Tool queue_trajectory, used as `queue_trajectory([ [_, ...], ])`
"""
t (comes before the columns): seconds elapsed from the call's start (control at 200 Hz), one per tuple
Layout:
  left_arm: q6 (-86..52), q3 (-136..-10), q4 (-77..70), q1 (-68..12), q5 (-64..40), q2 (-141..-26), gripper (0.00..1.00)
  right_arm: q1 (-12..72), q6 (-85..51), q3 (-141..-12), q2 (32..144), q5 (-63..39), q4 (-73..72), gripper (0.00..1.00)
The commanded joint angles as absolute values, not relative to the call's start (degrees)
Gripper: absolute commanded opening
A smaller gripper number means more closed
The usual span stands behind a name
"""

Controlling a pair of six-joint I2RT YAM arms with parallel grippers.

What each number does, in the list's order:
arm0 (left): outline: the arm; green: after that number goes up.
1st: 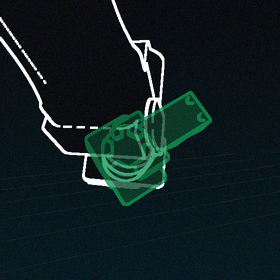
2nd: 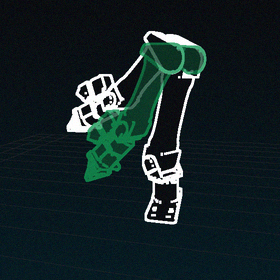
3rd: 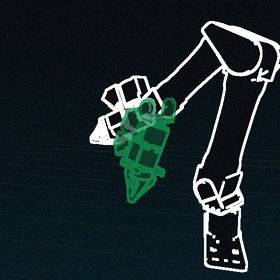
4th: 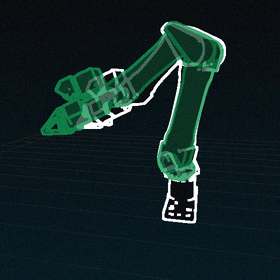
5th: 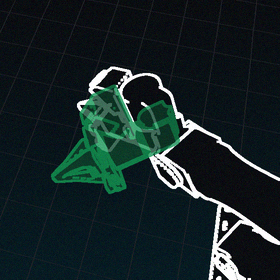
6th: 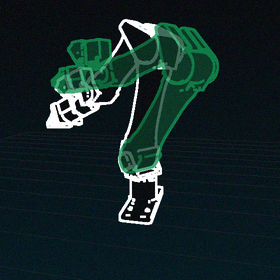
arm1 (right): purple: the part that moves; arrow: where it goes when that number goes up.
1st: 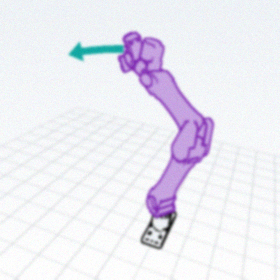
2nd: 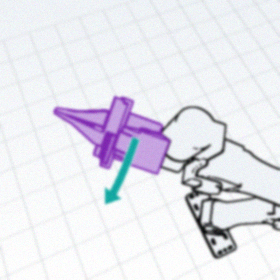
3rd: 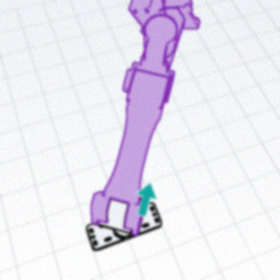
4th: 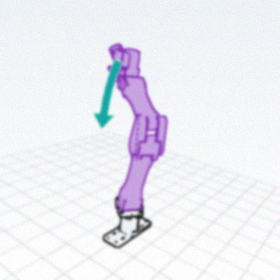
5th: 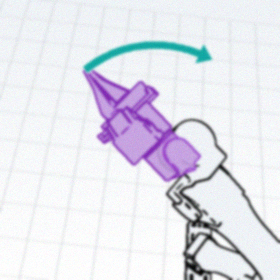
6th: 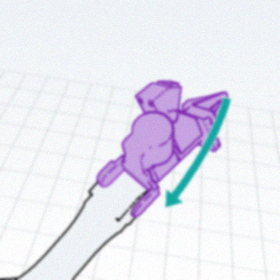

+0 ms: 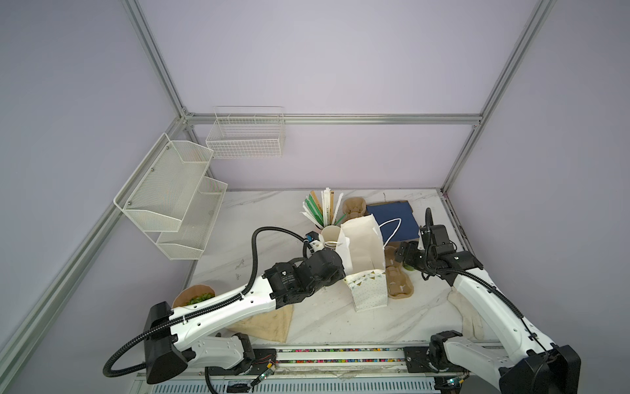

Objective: Pack a coffee takeout order
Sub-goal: Place the takeout bag at the center of the table.

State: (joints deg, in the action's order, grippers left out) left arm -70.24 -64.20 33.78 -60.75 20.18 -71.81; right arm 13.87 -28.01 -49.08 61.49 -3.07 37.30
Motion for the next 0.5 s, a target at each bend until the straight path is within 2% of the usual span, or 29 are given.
queue_trajectory([
  [0.0,-66.77,-69.11,36.29,-59.54,22.46,-71.99,0.00,13.82,-27.57,-47.88,59.96,-4.42,35.77,0.92],
  [0.07,-66.04,-69.46,36.72,-59.09,21.90,-71.62,0.02,13.89,-27.33,-47.93,59.98,-4.37,35.93,0.92],
  [0.205,-63.99,-71.60,38.38,-58.81,22.36,-70.95,0.13,14.82,-27.42,-47.24,61.07,-4.64,34.71,0.91],
  [0.285,-62.97,-72.54,38.61,-58.77,22.48,-70.66,0.26,16.54,-27.25,-47.45,63.12,-3.51,34.42,0.91],
  [0.495,-61.20,-74.98,38.70,-58.85,20.73,-71.61,0.35,19.63,-28.29,-47.20,65.71,-0.57,33.95,0.89],
])
